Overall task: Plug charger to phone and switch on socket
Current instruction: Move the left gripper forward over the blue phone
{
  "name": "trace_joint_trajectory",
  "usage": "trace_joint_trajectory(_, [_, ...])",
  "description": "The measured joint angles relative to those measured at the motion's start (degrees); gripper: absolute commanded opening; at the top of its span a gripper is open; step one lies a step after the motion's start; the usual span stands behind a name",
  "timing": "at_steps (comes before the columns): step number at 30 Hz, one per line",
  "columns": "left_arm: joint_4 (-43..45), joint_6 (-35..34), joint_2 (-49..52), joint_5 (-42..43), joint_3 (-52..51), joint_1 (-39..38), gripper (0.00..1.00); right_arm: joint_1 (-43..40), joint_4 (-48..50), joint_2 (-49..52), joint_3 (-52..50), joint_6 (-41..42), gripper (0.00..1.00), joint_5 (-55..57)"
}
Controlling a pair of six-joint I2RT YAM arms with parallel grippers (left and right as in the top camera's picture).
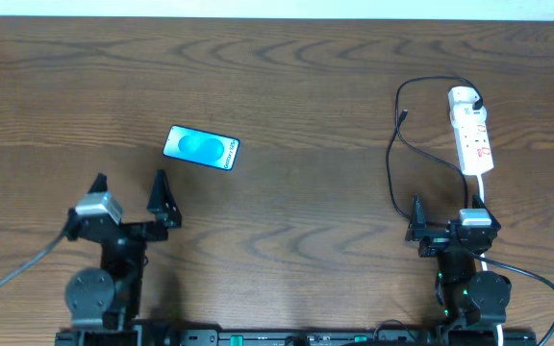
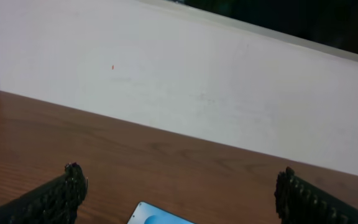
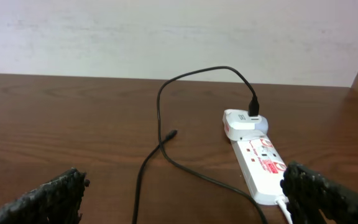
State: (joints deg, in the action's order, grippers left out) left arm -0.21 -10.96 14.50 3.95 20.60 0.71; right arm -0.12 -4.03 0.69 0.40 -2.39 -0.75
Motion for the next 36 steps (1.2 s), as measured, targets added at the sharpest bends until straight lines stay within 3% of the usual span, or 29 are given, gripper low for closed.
trace_joint_trajectory(20, [-31.1,-3.0,42.6,-0.5,47.1,-0.1,0.98,0.0,0.0,0.0,0.0,0.0,0.99,-0.1])
trace_joint_trajectory(25, [-36.0,-4.5,50.9,-1.3,57.7,-3.2,0.98,0.0,0.0,0.0,0.0,0.0,0.99,-0.2])
trace_joint_trajectory(31, [-39.5,-4.7,53.9,-1.1,60.2,-9.3,0.98,0.0,0.0,0.0,0.0,0.0,0.99,-0.2])
trace_joint_trajectory(36, [-43.5,-4.7,54.5,-1.0,60.3,-9.6,0.98,0.0,0.0,0.0,0.0,0.0,0.99,-0.2])
